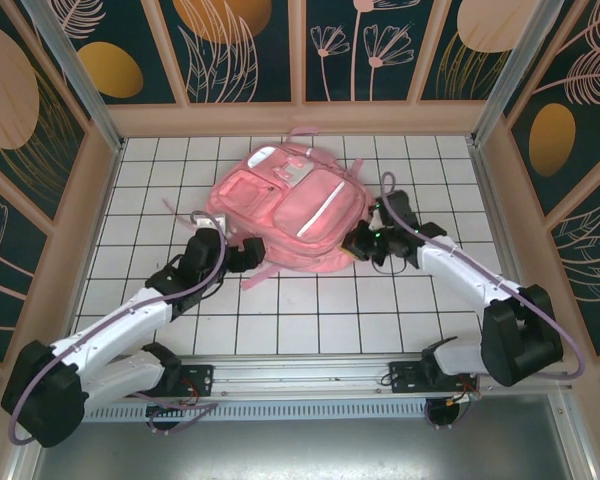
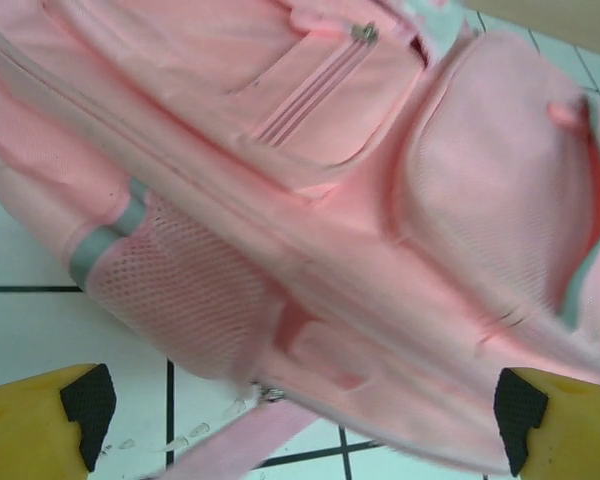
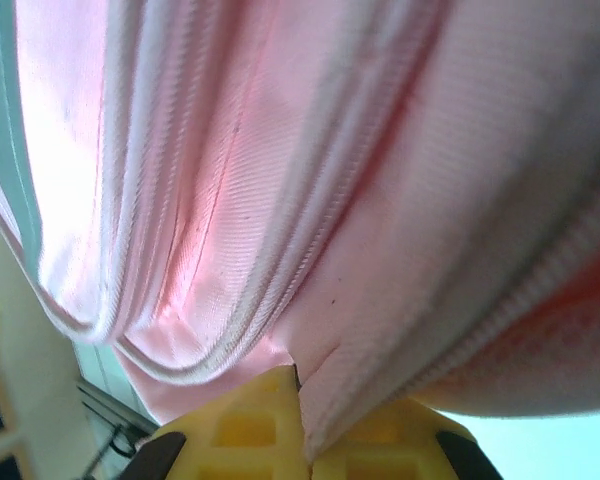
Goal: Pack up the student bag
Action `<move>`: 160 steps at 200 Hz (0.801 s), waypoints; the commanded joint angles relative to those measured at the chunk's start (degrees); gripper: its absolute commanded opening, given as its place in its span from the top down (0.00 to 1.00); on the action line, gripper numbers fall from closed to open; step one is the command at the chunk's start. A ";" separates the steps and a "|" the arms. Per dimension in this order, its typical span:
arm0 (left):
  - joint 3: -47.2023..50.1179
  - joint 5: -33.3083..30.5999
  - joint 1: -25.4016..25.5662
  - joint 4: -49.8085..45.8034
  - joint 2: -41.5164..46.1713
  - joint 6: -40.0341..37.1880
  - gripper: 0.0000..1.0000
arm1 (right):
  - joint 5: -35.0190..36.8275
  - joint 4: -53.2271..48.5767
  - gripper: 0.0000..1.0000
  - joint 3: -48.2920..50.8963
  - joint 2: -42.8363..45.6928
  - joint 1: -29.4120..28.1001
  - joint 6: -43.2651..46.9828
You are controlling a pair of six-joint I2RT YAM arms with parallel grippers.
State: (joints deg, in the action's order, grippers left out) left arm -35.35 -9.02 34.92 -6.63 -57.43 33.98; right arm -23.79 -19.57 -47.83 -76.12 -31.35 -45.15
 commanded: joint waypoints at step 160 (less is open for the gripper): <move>5.81 -24.37 -4.57 29.52 4.30 -30.57 0.01 | 45.54 36.17 0.01 6.54 19.46 -5.97 46.04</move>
State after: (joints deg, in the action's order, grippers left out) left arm -32.53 -28.60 34.28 10.57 -52.05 7.99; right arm 16.05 1.28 -43.55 -54.37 -39.83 -12.32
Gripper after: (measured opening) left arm 0.988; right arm 0.988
